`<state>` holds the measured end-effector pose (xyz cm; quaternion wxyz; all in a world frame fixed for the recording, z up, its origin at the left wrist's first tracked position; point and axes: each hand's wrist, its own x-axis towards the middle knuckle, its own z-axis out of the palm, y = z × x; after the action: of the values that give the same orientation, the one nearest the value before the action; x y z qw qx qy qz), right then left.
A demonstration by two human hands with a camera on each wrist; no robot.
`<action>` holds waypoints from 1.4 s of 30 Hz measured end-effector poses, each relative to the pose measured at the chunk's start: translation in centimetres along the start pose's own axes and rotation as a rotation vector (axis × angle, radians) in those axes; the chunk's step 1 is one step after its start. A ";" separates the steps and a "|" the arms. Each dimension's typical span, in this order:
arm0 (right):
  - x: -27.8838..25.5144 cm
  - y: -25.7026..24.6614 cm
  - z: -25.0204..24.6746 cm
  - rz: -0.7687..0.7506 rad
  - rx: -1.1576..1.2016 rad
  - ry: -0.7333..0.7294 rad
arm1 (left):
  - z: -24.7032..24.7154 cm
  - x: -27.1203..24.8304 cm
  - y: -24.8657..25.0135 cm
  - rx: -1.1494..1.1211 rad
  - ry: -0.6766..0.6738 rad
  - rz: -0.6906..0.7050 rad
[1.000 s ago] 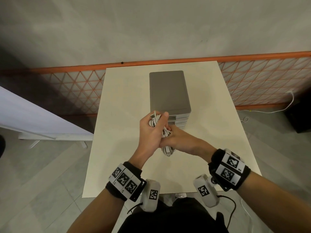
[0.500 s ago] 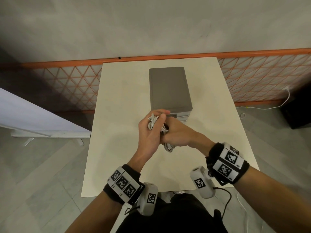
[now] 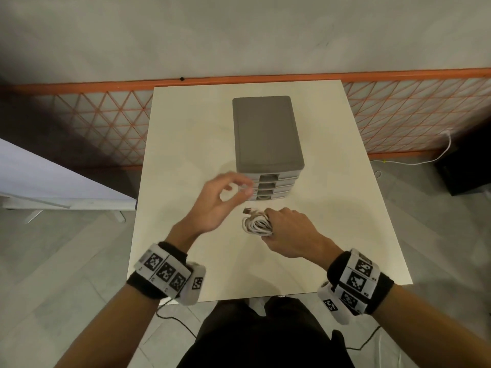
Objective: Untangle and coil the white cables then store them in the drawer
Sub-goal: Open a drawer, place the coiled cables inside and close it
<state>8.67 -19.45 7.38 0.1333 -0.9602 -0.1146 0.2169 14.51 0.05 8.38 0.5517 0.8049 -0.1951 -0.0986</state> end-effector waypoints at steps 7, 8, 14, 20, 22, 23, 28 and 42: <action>4.0 3.7 4.7 0.042 -0.141 -0.140 | 0.0 6.1 -2.1 0.593 0.126 0.247; 4.6 4.2 5.2 0.053 -0.145 -0.151 | 0.1 6.7 -2.4 0.632 0.085 0.260; 7.8 5.8 6.8 0.066 -0.180 -0.195 | 0.8 7.3 -3.9 0.651 -0.017 0.239; 9.7 6.5 7.3 0.063 -0.196 -0.236 | 0.4 7.2 -4.4 0.658 -0.051 0.256; 9.9 6.5 7.3 0.067 -0.194 -0.239 | 0.4 7.2 -4.4 0.671 -0.054 0.264; 9.8 6.3 7.3 0.067 -0.192 -0.233 | 0.5 7.3 -4.4 0.675 -0.052 0.265; 7.1 5.5 7.8 0.047 -0.173 -0.237 | 0.6 7.3 -4.4 0.675 -0.034 0.282; -2.2 3.6 12.4 0.018 -0.135 -0.344 | 0.8 7.2 -4.7 0.660 -0.024 0.259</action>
<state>1.77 -20.84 -3.70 0.0450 -0.9168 -0.1412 0.3708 21.71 -2.17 4.14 0.2672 0.9072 -0.3234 0.0313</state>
